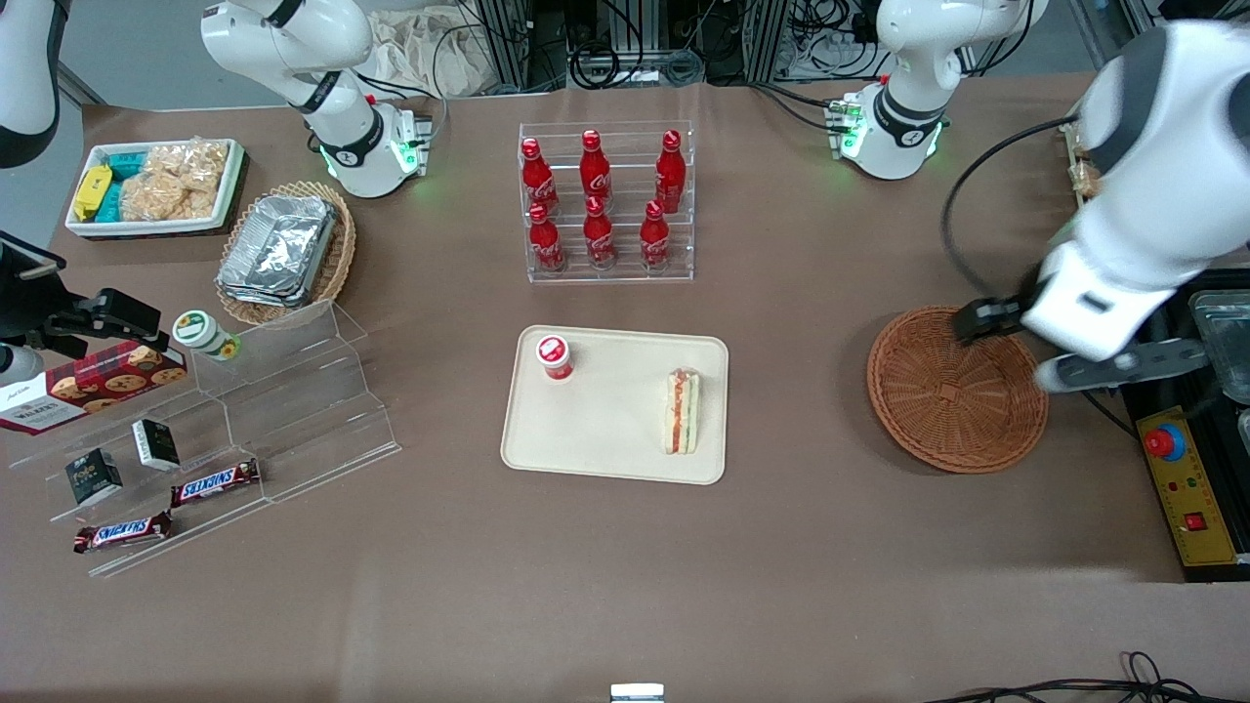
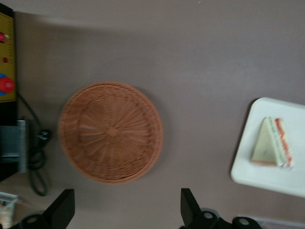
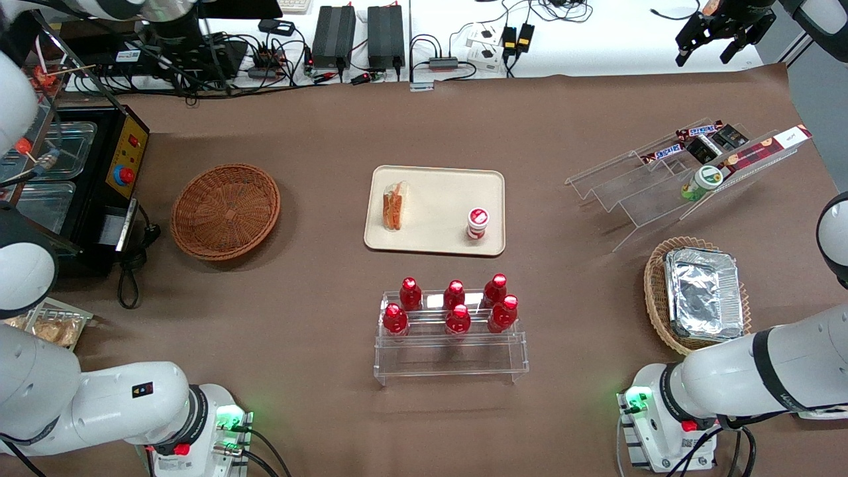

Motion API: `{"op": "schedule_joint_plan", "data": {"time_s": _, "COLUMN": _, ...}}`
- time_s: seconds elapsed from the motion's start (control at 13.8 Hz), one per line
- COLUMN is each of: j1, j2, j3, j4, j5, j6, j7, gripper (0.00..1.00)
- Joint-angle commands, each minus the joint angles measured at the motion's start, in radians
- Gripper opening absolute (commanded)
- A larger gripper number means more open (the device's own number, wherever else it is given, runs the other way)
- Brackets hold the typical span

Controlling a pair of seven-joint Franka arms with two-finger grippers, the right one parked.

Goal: Place sandwich from basket to tray

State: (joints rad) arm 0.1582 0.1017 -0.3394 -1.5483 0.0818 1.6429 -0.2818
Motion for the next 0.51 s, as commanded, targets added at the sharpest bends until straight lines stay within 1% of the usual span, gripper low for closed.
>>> {"op": "schedule_joint_plan", "data": {"time_s": 0.0, "j1": -0.126, "j2": -0.158, "j3": 0.211, "j4": -0.129, "j5": -0.053, "j6": -0.012, "j7": 0.151, "gripper": 1.00}}
{"op": "schedule_joint_plan", "data": {"time_s": 0.07, "j1": -0.144, "j2": -0.202, "j3": 0.262, "j4": -0.168, "j5": -0.054, "j6": -0.015, "j7": 0.197, "gripper": 1.00}}
{"op": "schedule_joint_plan", "data": {"time_s": 0.22, "j1": -0.151, "j2": -0.291, "j3": 0.309, "j4": -0.258, "j5": -0.054, "j6": -0.014, "j7": 0.257, "gripper": 1.00}}
{"op": "schedule_joint_plan", "data": {"time_s": 0.29, "j1": -0.152, "j2": -0.318, "j3": 0.322, "j4": -0.283, "j5": -0.053, "j6": -0.014, "j7": 0.259, "gripper": 1.00}}
{"op": "schedule_joint_plan", "data": {"time_s": 0.44, "j1": -0.166, "j2": -0.320, "j3": 0.350, "j4": -0.268, "j5": -0.054, "j6": -0.034, "j7": 0.254, "gripper": 1.00}}
